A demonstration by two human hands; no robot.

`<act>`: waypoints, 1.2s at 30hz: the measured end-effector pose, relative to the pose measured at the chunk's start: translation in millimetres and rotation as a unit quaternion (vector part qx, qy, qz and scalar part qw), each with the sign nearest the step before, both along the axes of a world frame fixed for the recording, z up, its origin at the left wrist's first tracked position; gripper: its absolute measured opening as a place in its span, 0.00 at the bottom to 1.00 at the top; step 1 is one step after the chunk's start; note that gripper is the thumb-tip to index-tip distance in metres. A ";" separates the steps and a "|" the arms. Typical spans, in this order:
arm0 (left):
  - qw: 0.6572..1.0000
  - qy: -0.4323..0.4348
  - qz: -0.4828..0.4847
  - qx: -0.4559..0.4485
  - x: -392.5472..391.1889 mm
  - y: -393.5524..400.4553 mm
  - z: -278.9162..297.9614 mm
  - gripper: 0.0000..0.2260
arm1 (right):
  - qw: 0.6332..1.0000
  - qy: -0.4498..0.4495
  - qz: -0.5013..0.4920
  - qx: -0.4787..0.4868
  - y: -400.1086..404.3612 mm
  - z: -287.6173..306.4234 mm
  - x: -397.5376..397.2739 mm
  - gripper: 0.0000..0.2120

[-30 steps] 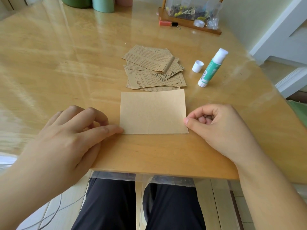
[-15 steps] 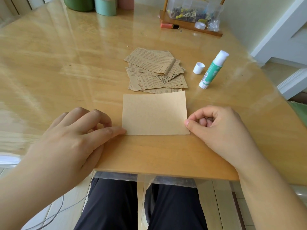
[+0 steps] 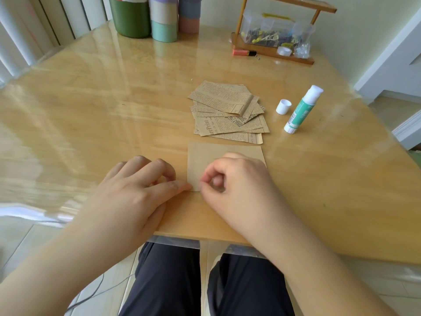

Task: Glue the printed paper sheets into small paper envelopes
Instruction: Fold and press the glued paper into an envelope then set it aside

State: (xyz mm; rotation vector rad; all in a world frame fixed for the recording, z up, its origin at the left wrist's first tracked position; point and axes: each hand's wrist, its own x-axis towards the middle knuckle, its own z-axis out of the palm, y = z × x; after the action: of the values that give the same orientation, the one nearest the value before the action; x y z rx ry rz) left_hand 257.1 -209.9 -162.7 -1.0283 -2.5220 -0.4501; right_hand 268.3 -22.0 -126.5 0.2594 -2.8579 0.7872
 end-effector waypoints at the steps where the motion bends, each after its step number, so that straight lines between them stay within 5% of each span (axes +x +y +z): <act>1: 1.000 0.000 0.003 -0.004 0.6 0.3 0.8 0.17 | 1.000 -0.004 0.001 -0.002 -3.2 -0.8 -0.5 0.02; 12: 0.999 -0.037 0.011 -0.010 -1.7 4.6 11.5 0.17 | 0.989 -0.028 -0.143 -0.002 73.2 4.9 17.1 0.08; 23: 0.985 -0.139 0.104 0.009 -26.6 86.2 27.8 0.06 | 0.999 -0.035 -0.037 0.017 30.8 8.9 -10.0 0.03; 36: 0.977 -0.151 0.143 0.047 -27.7 54.8 30.6 0.03 | 0.992 -0.005 -0.124 0.007 74.4 7.1 -4.4 0.08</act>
State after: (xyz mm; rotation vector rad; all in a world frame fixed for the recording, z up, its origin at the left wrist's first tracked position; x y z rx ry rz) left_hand 229.5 -155.1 -132.1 -0.5842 -2.8250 -0.6732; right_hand 263.9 52.4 -119.4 -0.0989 -2.8301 0.7211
